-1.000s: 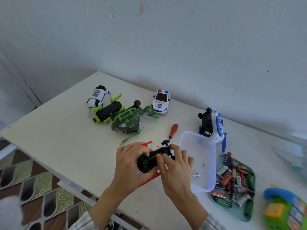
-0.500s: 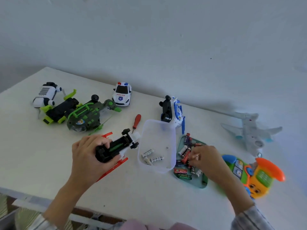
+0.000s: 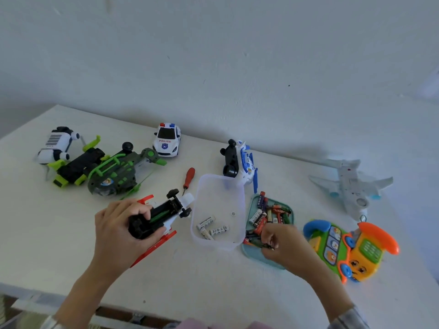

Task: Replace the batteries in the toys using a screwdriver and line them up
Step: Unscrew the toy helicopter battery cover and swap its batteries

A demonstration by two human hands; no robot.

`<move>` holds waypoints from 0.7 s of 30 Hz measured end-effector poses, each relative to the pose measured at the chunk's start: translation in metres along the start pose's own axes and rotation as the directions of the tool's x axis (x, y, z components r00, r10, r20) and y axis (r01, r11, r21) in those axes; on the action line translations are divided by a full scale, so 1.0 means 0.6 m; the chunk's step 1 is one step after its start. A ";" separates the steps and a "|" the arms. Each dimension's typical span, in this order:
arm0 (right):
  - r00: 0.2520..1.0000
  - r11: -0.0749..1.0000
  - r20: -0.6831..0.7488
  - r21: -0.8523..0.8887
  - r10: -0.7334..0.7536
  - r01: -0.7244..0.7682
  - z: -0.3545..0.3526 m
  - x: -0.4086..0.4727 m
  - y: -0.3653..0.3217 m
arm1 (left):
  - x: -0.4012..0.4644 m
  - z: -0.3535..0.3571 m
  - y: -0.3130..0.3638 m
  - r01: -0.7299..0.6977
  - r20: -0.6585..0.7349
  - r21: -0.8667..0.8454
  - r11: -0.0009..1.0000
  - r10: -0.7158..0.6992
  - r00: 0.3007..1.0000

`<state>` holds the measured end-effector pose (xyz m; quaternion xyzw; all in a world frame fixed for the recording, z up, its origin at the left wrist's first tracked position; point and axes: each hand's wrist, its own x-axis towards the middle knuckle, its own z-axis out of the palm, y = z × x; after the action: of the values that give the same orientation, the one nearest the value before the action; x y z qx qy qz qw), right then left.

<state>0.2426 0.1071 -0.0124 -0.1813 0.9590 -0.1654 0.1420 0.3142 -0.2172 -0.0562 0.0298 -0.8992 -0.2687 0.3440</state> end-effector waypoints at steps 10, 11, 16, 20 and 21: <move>0.977 0.764 -0.202 0.619 -0.068 0.181 -0.038 0.026 -0.102 | 0.000 0.002 -0.004 0.006 -0.004 -0.043 0.999 -0.006 1.000; 0.982 0.727 -0.173 0.663 -0.081 0.177 -0.035 0.029 -0.111 | -0.001 0.002 -0.003 0.009 -0.003 -0.056 0.998 -0.009 1.000; 0.988 0.510 -0.092 0.848 -0.123 0.142 -0.017 0.050 -0.166 | -0.002 0.001 -0.001 0.011 0.007 -0.076 0.997 -0.011 1.000; 0.981 0.437 -0.188 0.879 -0.050 0.190 0.007 0.062 -0.210 | -0.002 -0.001 -0.004 0.028 0.016 -0.082 0.996 -0.027 1.000; 0.978 0.435 -0.209 0.879 -0.022 0.198 0.016 0.064 -0.221 | -0.003 0.000 -0.003 0.025 0.016 -0.083 0.996 -0.024 1.000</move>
<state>0.2515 -0.0269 0.0198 -0.1267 0.7210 -0.6698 0.1248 0.3155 -0.2184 -0.0581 0.0246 -0.8894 -0.3103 0.3347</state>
